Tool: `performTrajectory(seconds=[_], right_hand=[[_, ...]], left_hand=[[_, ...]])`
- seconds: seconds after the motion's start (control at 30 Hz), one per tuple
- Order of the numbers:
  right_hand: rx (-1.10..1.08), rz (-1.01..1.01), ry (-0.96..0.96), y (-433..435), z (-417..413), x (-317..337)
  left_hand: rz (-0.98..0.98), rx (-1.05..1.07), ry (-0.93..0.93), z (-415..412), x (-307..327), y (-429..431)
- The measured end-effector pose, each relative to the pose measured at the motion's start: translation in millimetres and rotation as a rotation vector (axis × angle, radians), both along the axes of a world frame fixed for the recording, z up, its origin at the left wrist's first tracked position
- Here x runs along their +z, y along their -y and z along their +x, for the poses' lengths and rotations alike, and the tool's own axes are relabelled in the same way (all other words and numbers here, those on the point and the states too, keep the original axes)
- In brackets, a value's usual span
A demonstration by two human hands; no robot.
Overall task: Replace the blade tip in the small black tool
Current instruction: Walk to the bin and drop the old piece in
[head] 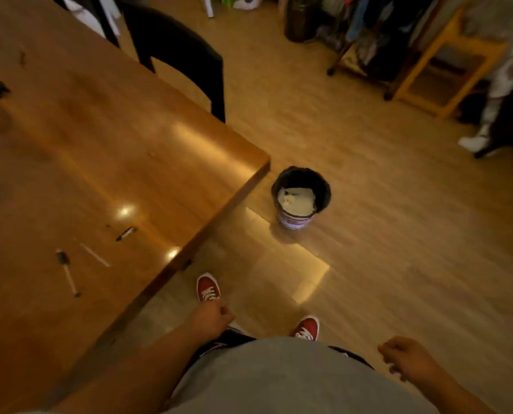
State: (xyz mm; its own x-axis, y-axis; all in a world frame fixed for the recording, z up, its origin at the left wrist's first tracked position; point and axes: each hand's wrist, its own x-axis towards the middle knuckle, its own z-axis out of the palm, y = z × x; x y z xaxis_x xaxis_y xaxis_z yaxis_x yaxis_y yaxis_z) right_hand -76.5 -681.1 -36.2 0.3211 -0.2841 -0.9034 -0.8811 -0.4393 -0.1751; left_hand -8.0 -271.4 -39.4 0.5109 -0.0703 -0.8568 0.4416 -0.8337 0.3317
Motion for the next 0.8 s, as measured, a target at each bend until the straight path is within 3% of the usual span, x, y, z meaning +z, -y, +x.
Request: performTrajectory(seconds=[0.13, 0.33, 0.57, 0.8], right_hand=[[-0.123, -0.021, -0.013, 57, -36, 4], [-0.222, 0.0, 0.003, 103, -32, -2], [-0.202, 0.014, 0.173, 165, 64, -15], [-0.204, -0.01, 0.219, 250, 188, -6]], left_hand=[[0.013, 0.033, 0.049, 13, 6, 53], [0.084, -0.115, 0.128, 56, 10, 119], [0.1, -0.189, -0.004, 116, -6, 183], [0.088, -0.287, -0.056, 221, -28, 265]])
